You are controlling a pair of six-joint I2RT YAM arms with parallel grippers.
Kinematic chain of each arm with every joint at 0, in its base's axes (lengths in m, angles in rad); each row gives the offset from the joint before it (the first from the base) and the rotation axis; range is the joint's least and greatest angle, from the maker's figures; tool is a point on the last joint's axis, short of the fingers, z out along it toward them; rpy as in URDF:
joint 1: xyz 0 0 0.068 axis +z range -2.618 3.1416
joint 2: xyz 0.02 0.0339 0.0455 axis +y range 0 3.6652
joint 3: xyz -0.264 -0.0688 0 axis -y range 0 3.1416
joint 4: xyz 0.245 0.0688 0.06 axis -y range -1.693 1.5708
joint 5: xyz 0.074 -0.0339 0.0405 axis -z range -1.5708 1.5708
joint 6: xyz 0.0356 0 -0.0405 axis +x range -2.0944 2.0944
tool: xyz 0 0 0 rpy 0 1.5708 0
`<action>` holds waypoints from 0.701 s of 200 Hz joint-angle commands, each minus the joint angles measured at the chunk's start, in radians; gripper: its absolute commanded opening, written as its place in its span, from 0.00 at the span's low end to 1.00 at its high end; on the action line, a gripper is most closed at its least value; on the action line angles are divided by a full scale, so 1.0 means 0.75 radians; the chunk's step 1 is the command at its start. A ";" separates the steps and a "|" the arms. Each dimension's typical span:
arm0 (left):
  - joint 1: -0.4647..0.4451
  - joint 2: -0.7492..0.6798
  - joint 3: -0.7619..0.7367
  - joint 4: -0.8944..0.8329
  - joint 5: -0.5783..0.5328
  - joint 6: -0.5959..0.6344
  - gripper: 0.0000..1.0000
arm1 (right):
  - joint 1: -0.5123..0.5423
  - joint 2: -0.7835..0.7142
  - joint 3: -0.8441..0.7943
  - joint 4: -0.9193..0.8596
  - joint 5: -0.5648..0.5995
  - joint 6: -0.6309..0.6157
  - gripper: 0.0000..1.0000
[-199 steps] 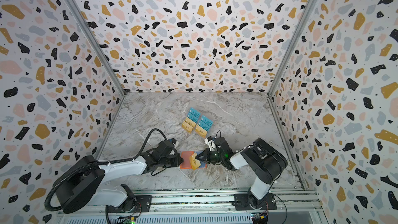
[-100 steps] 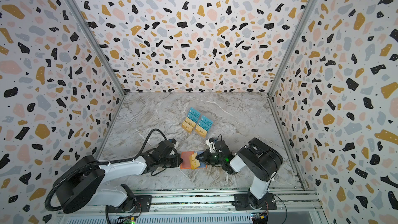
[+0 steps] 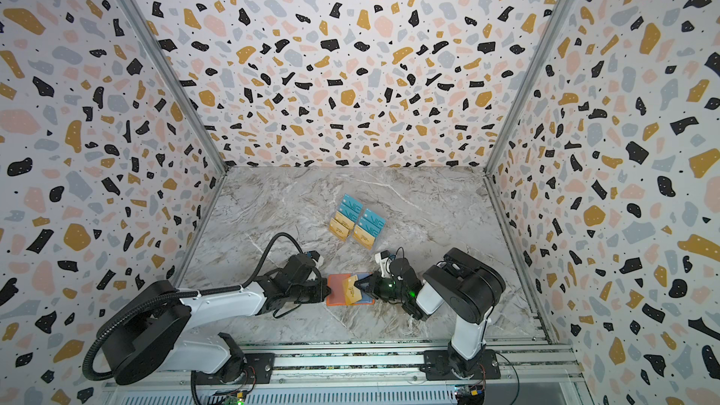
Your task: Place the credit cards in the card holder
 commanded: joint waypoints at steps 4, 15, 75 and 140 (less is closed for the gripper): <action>0.000 0.030 -0.016 -0.031 0.027 0.022 0.00 | 0.007 0.013 -0.018 0.036 0.058 0.028 0.00; 0.000 0.031 -0.016 -0.032 0.029 0.024 0.00 | 0.008 0.011 -0.020 0.035 0.065 0.029 0.00; 0.001 0.030 -0.017 -0.030 0.037 0.030 0.00 | 0.021 0.044 0.001 0.060 0.071 0.046 0.00; 0.000 0.030 -0.020 -0.034 0.041 0.032 0.00 | 0.025 0.071 -0.009 0.132 0.088 0.080 0.00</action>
